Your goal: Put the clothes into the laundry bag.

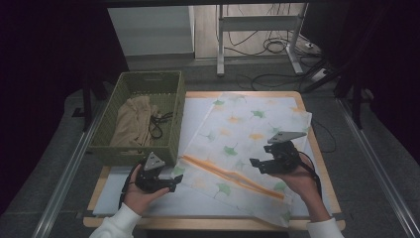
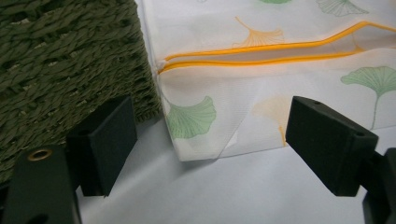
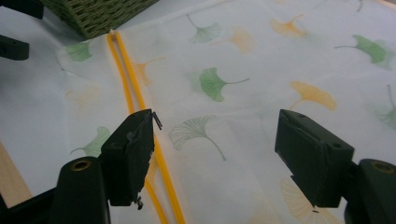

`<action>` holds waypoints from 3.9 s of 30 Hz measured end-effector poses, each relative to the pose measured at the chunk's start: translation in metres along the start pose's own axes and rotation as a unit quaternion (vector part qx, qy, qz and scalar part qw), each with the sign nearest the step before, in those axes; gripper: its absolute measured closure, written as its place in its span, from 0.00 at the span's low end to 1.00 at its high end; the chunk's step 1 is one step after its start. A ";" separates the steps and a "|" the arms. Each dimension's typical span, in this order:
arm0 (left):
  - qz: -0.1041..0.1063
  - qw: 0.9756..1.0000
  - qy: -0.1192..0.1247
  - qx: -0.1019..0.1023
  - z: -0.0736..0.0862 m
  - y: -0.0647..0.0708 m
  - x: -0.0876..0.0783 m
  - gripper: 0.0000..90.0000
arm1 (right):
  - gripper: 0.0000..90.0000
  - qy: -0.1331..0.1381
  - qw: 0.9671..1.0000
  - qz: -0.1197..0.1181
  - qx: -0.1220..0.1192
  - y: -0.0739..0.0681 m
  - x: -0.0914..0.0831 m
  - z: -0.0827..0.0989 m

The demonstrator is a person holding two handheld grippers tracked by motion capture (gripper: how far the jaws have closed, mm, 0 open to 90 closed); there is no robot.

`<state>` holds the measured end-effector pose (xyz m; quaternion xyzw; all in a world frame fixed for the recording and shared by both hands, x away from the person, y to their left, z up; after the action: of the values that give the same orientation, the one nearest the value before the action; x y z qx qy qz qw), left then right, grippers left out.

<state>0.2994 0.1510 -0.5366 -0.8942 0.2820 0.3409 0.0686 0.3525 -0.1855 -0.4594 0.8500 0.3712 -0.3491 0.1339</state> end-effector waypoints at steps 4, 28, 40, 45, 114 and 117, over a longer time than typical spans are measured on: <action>0.003 1.000 0.003 0.005 0.000 0.000 -0.001 0.18 | 0.32 -0.010 1.000 -0.017 0.002 -0.006 0.006 0.003; -0.001 1.000 0.002 0.008 0.002 0.001 -0.002 0.18 | 0.33 -0.069 0.996 -0.039 -0.035 -0.029 0.046 -0.013; 0.001 1.000 -0.011 0.013 0.005 0.003 -0.001 0.19 | 0.33 -0.099 0.993 -0.048 -0.039 -0.032 0.067 -0.006; -0.001 1.000 -0.017 0.012 0.005 0.003 0.000 0.19 | 0.34 -0.112 0.992 -0.039 -0.038 -0.030 0.073 -0.003; 0.000 0.999 -0.032 0.012 0.009 0.003 0.005 0.18 | 0.93 -0.199 0.978 0.007 -0.060 -0.018 0.106 0.010; 0.002 1.000 -0.030 0.009 0.009 0.003 0.004 0.18 | 0.93 -0.197 0.979 -0.003 -0.056 -0.017 0.103 0.008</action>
<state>0.2949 0.1491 -0.5454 -0.8823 0.2844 0.3653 0.0847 0.3859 -0.1222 -0.5363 0.7543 0.3592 -0.4888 0.2511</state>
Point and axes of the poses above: each handheld gripper's, and its own axes: x roughly forward along the jaws, z roughly out of its underside, y roughly to its right, the point moved 5 cm from there along x, roughly forward along the jaws, and after that the axes turned 1 degree about -z, right-handed, at the moved point
